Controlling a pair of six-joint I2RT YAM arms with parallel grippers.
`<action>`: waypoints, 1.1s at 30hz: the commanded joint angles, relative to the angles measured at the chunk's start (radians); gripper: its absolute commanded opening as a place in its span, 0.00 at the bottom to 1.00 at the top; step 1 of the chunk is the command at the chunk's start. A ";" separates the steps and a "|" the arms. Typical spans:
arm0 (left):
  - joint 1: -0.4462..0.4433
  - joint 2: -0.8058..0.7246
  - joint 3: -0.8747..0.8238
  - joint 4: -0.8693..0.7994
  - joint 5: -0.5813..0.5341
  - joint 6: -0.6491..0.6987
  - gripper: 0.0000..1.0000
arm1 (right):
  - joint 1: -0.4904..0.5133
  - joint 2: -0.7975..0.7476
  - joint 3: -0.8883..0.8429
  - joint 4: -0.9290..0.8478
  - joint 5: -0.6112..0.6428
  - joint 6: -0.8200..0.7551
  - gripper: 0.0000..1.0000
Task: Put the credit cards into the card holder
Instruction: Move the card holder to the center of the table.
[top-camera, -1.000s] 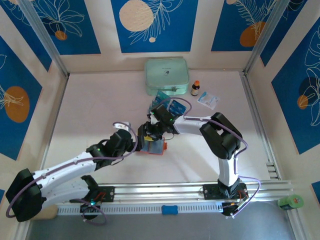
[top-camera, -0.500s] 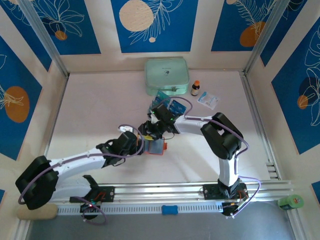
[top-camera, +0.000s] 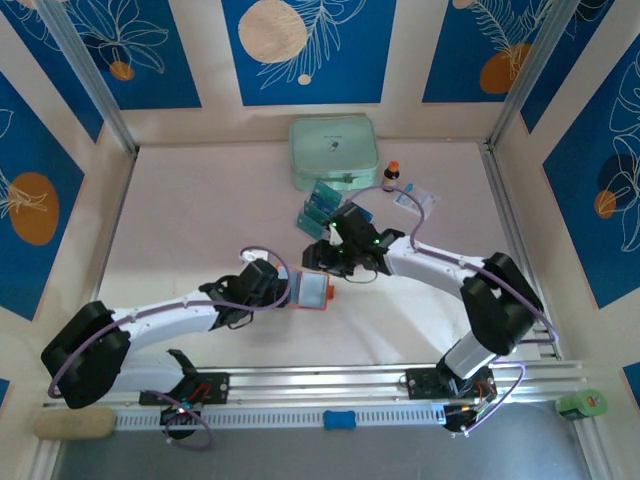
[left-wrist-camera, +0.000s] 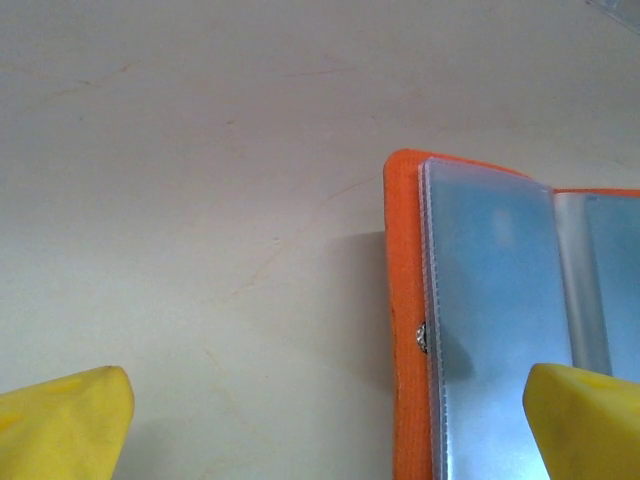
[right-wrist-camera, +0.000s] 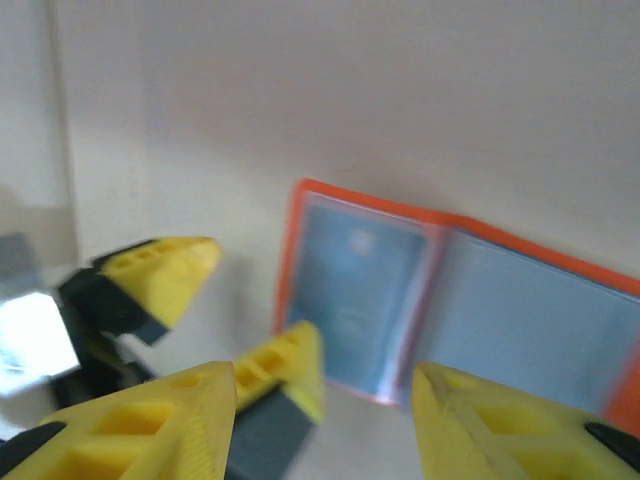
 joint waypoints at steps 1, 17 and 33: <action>0.016 0.008 0.036 0.012 -0.009 0.031 1.00 | -0.002 -0.053 -0.069 -0.144 0.163 -0.055 0.50; 0.040 0.108 0.110 0.025 0.021 0.081 1.00 | 0.016 0.047 -0.085 -0.096 0.197 -0.086 0.47; 0.049 0.097 0.075 0.035 0.050 0.074 1.00 | -0.015 0.025 -0.092 -0.152 0.220 -0.208 0.07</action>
